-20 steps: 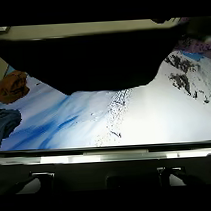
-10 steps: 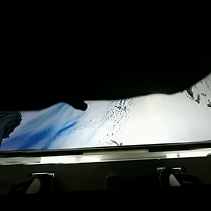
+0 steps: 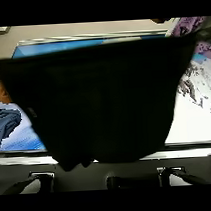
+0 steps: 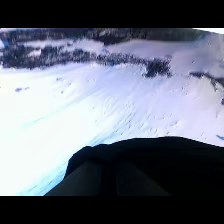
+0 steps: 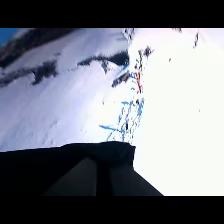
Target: Fold the clothes and pants, and hang the long-sleeved shirts on hangers.
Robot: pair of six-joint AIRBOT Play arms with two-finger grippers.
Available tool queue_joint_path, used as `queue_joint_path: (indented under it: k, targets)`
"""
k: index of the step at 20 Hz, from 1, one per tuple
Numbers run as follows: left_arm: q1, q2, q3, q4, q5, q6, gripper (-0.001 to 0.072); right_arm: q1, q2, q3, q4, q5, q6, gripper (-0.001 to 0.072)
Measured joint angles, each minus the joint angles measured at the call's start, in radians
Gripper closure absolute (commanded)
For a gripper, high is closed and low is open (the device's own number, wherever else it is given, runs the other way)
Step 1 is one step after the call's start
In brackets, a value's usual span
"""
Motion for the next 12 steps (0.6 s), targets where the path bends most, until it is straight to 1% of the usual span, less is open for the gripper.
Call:
queue_joint_path:
  k: [3,6,9,12]
  targets:
    - [-0.057,-0.213,-0.05,0.047,0.097,0.017,0.0694,0.026,-0.229,-0.001,-0.001,0.013,-0.008,0.068]
    - [-0.093,-0.407,-0.042,0.069,0.233,0.02,0.0694,0.048,-0.415,-0.001,-0.003,0.086,-0.011,0.0681]
    - [-0.109,-0.537,0.006,0.076,0.335,0.023,0.0693,0.055,-0.527,-0.002,0.0,0.172,-0.011,0.0681]
    - [-0.115,-0.59,0.032,0.08,0.386,0.032,0.0692,0.059,-0.573,-0.001,0.002,0.216,-0.011,0.068]
